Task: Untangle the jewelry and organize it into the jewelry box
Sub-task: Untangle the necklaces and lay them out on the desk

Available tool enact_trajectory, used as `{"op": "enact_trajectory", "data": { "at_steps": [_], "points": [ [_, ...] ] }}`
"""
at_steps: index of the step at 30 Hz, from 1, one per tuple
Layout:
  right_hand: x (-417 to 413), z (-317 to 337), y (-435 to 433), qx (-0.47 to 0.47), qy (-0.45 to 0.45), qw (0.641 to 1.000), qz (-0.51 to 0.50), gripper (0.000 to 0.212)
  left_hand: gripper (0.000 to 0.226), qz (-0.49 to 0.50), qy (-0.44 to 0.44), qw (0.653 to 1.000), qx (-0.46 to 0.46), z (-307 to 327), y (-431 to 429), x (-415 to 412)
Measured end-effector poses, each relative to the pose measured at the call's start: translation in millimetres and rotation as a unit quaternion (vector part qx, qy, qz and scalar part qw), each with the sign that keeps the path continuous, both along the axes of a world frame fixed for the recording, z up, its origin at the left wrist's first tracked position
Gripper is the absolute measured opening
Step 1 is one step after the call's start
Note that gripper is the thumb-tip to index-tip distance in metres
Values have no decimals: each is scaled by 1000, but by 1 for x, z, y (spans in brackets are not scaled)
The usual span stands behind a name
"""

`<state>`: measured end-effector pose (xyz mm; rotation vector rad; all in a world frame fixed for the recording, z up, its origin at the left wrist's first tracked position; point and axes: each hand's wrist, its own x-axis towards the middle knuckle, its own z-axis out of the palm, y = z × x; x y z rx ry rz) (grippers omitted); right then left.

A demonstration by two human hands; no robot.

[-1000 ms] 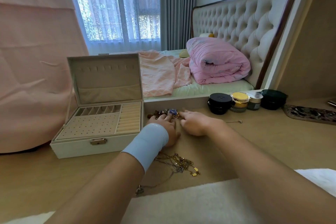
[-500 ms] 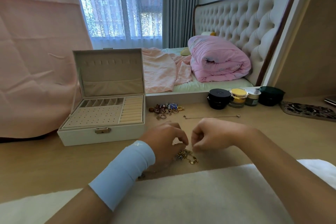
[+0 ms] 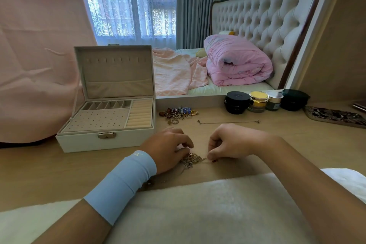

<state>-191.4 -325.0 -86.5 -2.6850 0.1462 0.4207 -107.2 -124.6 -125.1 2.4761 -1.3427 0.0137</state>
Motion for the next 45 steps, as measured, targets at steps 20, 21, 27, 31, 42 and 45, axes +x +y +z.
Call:
{"op": "enact_trajectory", "data": {
  "at_steps": [20,21,27,31,42,45],
  "points": [
    [-3,0,-5,-44,11,998,38,10,16,-3,38,999,19,4,-30,-23],
    [-4,0,-5,-49,17,998,43,12,17,2,38,999,29,5,-33,-23],
    [-4,2,-13,6,30,999,20,12,17,31,47,997,44,5,-52,-17],
    [-4,1,-23,37,21,999,-2,14,10,13,26,998,53,4,-56,-13],
    [-5,3,-26,108,10,994,15,12,17,-6,132,989,-68,4,-48,-9],
    [-7,6,-30,196,22,980,25,9,17,-19,227,965,-126,11,-43,-6]
  ]
}}
